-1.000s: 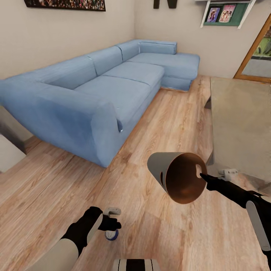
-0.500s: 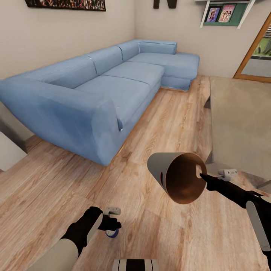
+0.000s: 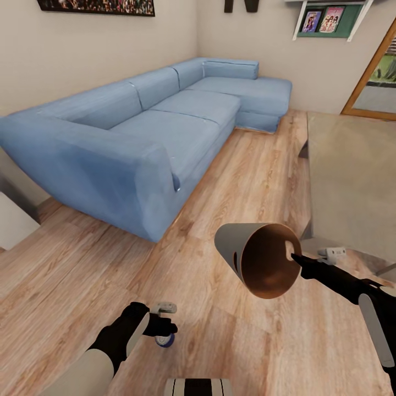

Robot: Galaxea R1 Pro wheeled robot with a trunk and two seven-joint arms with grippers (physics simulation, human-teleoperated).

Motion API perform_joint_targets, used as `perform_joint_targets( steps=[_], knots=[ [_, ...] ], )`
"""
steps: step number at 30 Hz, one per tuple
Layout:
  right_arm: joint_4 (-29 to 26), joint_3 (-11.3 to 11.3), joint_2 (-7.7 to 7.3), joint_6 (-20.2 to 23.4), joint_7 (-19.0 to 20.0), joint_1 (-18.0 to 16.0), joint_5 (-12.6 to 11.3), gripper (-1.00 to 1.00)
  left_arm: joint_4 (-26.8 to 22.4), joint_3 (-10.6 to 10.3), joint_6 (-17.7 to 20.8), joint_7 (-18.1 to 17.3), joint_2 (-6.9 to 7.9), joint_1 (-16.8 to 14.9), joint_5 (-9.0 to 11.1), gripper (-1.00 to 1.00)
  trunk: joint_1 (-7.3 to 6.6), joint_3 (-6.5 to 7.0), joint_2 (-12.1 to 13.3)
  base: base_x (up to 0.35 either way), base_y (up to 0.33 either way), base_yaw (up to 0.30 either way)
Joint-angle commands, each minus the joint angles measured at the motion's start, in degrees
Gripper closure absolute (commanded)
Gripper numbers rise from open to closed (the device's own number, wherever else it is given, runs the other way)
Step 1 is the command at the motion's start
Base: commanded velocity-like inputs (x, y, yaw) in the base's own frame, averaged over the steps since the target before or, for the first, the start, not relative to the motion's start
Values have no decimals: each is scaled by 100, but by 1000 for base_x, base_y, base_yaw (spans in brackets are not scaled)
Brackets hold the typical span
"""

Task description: Put the three can of soda from the living room inside the tash can in the kitchen.

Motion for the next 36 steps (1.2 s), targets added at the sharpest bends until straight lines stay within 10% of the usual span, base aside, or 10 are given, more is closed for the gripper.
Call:
perform_joint_targets(
  steps=[1,36],
  knots=[
    [-6,3,1,29,27,-3,-123,100,0,1,-1,3,-2,0,0,-100,-1,1,0,0,63,0],
    [-6,45,44,29,27,-3,73,100,-685,58,28,44,35,10,15,-100,-1,1,0,0,4,0]
  ],
)
